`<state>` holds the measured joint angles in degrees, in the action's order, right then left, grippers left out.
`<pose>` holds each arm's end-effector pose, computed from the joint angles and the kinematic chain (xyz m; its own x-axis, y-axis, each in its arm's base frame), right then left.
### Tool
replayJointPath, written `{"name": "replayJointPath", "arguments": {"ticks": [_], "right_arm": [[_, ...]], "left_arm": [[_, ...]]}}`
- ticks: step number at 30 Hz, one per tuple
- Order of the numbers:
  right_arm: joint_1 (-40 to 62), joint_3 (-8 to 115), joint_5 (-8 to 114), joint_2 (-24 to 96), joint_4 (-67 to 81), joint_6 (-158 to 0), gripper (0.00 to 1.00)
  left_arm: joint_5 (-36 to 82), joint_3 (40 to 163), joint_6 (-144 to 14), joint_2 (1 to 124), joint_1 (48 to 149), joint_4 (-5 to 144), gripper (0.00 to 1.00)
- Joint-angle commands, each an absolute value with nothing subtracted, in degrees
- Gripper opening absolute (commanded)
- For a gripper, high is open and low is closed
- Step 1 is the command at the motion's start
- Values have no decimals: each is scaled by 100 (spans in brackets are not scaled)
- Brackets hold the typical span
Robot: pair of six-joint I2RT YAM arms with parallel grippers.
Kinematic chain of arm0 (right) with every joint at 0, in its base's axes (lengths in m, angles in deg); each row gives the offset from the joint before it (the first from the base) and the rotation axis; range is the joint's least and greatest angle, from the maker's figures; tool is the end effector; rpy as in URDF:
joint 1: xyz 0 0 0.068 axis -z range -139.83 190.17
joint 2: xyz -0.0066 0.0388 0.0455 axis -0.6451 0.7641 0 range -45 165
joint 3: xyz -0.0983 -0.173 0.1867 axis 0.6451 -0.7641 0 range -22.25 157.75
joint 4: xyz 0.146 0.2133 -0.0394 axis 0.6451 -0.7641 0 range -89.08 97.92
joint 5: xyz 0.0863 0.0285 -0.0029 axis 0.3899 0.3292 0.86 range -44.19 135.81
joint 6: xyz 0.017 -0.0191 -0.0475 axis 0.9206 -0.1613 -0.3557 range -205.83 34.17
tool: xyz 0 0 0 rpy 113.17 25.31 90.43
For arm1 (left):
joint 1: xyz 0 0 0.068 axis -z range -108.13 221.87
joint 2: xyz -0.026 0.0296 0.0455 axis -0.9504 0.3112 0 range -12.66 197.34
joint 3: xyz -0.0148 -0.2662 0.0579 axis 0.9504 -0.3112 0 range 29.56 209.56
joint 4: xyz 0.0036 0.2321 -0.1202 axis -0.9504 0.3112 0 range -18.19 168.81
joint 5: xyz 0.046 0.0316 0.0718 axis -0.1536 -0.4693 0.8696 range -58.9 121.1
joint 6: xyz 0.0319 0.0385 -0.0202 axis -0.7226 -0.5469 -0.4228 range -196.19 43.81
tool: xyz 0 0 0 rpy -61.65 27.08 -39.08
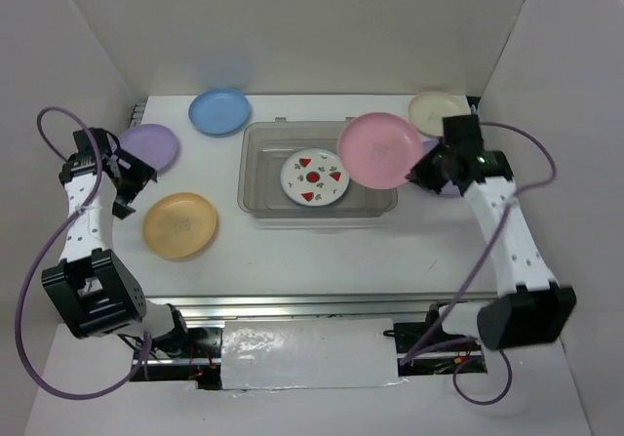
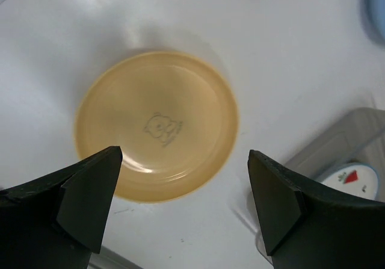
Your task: Place the plates into the plastic bin on the countertop
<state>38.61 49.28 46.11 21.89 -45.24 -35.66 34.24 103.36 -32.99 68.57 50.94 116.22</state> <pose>0.2282 0.0064 0.3539 -0.5034 0.7545 -0.4212 0.5556 0.6559 0.5109 0.2777 0.1084 0.3161 -0.2695 -0.8349 -0.4799 -0.7858 0.4787 -0.3916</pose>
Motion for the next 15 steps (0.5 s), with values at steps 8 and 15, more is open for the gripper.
{"name": "replayJointPath", "arguments": {"ticks": [8,15], "right_arm": [[2637,6520,5390,5517,-3567,-4407,0],[2497,7301,5855,6774,-3321,-4478,0]], "left_arm": [[3417,9135,-3479,6161,4199,11725,99],[3418,8301,-3707,5897,3848,11497,99]]}}
